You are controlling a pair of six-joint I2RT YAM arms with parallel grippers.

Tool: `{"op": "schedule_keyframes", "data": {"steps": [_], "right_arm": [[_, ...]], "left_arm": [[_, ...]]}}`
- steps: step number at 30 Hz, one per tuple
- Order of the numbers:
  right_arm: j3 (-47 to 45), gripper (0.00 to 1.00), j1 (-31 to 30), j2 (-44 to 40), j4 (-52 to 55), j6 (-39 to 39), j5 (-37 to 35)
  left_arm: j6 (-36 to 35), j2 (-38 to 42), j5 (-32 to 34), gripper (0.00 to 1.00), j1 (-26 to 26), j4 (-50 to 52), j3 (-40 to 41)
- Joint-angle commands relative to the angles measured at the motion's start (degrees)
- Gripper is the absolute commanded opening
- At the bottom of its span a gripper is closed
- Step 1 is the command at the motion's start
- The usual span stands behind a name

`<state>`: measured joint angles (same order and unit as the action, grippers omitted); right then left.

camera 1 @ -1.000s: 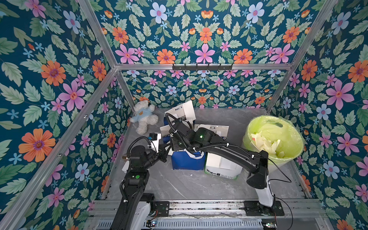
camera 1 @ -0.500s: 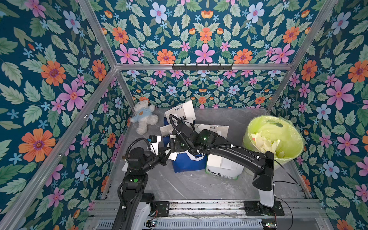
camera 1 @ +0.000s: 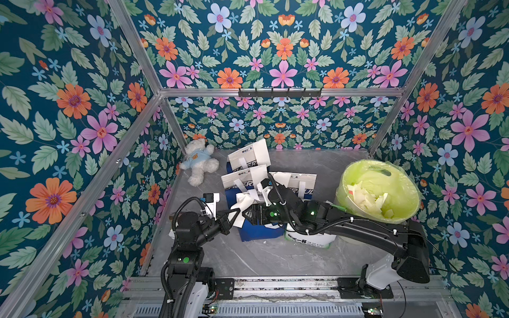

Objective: Shred takeout receipts and throw away
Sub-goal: Tear off the takeout receipt from the takeout bag.

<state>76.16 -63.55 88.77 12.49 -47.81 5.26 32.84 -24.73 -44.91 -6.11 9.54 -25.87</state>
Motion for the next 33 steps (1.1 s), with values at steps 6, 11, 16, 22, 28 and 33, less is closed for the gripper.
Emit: {"op": "schedule_keyframes", "data": {"steps": [6,11,16,22,28,33], "right_arm": [[-2.8,0.76,-0.1,1.3,-13.1,-4.4,5.1],[-3.1,0.74,-0.1,3.5,-16.7,-4.1,3.8],[-4.0,0.71,0.7,4.2,-19.7,-4.0,2.7],[-4.0,0.68,2.6,3.4,-18.6,-3.2,2.7],[-5.2,0.7,2.6,1.9,-14.1,-0.9,2.3],[-5.1,0.7,2.6,2.4,-14.4,-0.5,2.1]], "left_arm": [[6.2,-0.3,0.2,0.0,0.0,-1.3,0.2],[6.2,-0.1,0.0,0.0,0.0,-1.3,0.4],[6.4,0.5,-0.8,0.0,0.0,-1.3,1.0],[6.3,2.1,-0.8,0.0,0.0,-1.1,1.4],[6.0,1.5,-0.8,0.0,0.0,-0.8,1.0],[5.5,1.0,-1.0,0.0,0.0,-0.8,1.0]]}}
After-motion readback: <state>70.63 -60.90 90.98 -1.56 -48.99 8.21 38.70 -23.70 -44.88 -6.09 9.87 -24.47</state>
